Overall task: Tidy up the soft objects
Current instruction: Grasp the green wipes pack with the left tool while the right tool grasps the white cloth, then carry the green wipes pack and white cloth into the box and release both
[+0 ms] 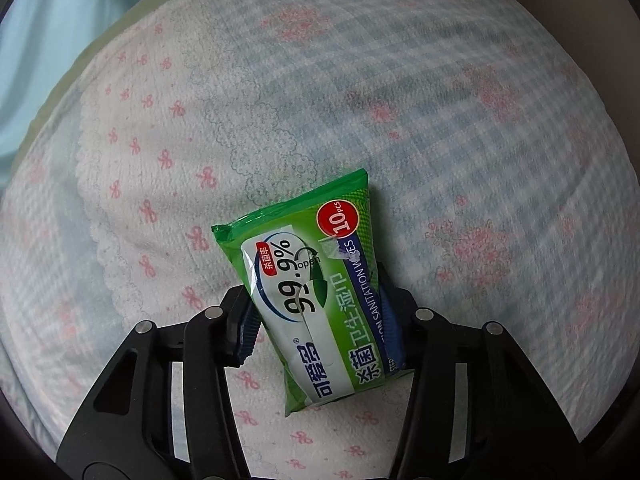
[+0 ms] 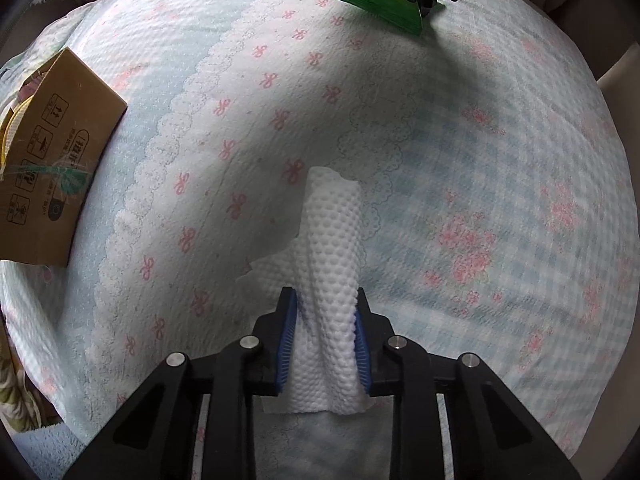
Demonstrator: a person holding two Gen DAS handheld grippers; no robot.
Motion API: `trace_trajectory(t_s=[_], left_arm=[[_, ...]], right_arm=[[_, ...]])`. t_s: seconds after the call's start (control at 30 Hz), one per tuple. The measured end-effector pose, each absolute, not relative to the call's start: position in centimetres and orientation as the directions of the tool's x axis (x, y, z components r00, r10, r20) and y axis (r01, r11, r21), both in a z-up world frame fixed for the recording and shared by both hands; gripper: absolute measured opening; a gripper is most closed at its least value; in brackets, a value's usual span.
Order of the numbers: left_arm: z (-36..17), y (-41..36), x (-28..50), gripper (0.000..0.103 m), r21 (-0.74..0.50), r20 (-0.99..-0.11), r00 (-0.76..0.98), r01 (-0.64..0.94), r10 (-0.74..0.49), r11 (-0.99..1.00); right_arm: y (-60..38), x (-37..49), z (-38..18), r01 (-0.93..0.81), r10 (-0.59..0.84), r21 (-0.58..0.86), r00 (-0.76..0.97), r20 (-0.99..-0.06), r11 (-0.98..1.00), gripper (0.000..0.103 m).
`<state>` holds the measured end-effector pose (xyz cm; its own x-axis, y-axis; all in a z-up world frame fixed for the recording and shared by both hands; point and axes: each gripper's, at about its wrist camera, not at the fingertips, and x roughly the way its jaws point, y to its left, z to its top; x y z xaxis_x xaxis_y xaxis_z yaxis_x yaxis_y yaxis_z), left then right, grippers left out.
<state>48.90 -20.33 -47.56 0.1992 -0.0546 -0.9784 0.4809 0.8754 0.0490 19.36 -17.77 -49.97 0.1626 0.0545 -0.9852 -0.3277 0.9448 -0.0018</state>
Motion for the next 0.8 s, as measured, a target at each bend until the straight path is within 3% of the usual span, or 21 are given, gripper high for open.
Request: trace_trajectory(t_s=[0.47,0.63,0.8], left_arm=[[-38.4,-16.8,44.0,0.046,0.005,-0.95,0.286,0.416,-0.125,0.91],[-32.6,-13.7,40.2,0.046,-0.02,-0.927,0.344,0.359,-0.152,0.933],[-26.5,-9.0,35.3,0.046,0.032,-0.889,0.445,0.304,-0.113,0.952]], right_arm=[[-20.8,19.5,-43.4,-0.263,0.062,-0.001,0.232,-0.971,0.965,0.017],[-21.3,18.5,-39.9,-0.257,0.056,-0.023,0.296,-0.953,0.966,0.017],[-20.0,17.2,-35.7,-0.279,0.05,-0.06,0.372,-0.927,0.958,0.017]])
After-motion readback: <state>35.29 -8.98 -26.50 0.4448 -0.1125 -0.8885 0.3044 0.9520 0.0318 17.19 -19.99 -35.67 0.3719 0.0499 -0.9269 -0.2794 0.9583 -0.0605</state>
